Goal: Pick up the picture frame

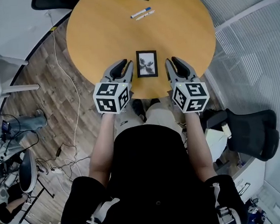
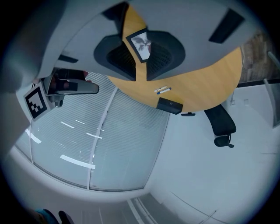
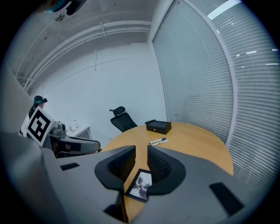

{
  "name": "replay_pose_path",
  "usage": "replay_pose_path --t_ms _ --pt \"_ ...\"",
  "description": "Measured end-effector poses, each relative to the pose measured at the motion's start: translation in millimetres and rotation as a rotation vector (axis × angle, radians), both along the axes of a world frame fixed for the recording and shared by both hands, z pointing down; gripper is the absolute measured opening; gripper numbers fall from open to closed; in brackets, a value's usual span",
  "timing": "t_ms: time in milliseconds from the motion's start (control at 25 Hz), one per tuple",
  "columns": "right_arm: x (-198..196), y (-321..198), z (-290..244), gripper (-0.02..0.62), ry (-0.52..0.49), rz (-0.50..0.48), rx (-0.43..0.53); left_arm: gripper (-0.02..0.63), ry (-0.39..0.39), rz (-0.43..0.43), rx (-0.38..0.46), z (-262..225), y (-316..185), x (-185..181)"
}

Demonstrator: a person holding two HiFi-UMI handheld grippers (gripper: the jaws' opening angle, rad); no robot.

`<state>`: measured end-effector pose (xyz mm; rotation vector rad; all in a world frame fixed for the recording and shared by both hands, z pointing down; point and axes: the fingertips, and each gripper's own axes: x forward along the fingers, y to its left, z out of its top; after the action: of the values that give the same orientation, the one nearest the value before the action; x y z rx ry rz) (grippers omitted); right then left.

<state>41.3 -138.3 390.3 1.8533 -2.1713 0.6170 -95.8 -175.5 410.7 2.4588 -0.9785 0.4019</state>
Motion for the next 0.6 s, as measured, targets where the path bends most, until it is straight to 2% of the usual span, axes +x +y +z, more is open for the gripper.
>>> replay_pose_path --t_ms 160,600 --pt "-3.8 -8.2 31.7 0.107 -0.018 -0.008 -0.064 0.078 0.0 0.001 -0.049 29.0 -9.3 3.0" --pt "10.9 -16.6 133.3 0.117 -0.056 -0.019 -0.254 0.101 -0.074 0.018 -0.221 119.2 -11.1 34.2"
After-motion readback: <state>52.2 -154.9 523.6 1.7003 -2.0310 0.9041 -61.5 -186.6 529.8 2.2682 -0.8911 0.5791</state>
